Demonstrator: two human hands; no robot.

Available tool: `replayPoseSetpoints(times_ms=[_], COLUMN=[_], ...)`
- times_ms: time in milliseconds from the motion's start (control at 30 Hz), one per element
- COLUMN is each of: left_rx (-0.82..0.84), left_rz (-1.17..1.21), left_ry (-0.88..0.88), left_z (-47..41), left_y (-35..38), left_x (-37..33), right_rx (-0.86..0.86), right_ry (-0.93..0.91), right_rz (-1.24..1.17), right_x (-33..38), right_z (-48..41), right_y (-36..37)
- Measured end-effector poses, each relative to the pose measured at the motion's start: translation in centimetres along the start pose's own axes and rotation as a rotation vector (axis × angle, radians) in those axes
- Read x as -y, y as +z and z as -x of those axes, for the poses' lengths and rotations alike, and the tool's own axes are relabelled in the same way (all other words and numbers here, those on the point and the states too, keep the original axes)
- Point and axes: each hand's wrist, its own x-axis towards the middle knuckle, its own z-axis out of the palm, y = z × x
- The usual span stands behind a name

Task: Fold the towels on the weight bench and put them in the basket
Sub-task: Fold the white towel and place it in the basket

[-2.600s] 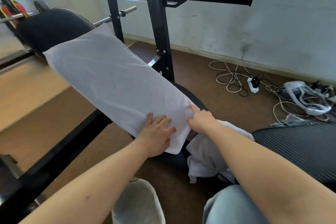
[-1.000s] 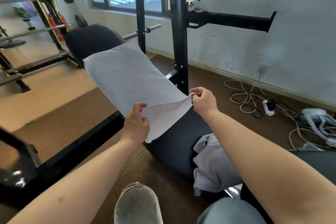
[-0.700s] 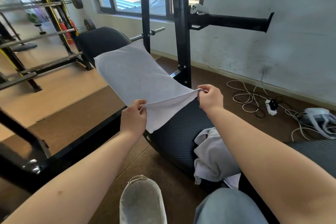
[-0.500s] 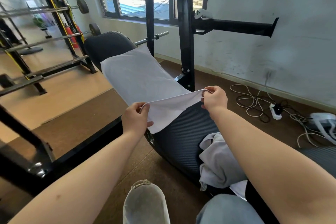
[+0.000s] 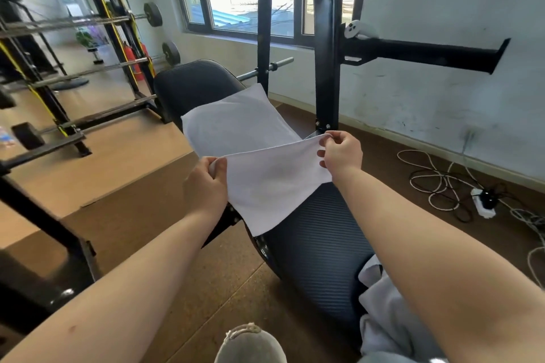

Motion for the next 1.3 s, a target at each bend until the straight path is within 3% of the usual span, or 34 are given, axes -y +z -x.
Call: replayPoseSetpoints(times_ms=[367, 700, 967, 1167, 1300], left_rx=[-0.075, -0.234, -0.301, -0.185, -0.133], left_rz=[0.058, -0.066, -0.128, -0.061, 0.022], left_ry=[-0.002, 0.058, 0.089, -0.051, -0.086], left_z=[-7.8, -14.5, -18.1, -19.3, -19.7], left_y=[-0.3, -0.1, -1.2, -1.2, -1.2], left_x=[0.9, 1.9, 3.5, 4.3, 4.7], right_rx=[0.049, 0.336, 0.389, 0.481, 0.412], right_ry=[-0.046, -0.092, -0.142, -0.14, -0.169], right_rz=[0.005, 0.096, 0.224, 0.421, 0.395], right_x=[2.9, 4.0, 4.7, 4.8, 5.1], right_z=[-5.2, -10.6, -12.6, -13.2, -14.3], right_y=[8.0, 14.7, 18.3, 20.5, 21.3])
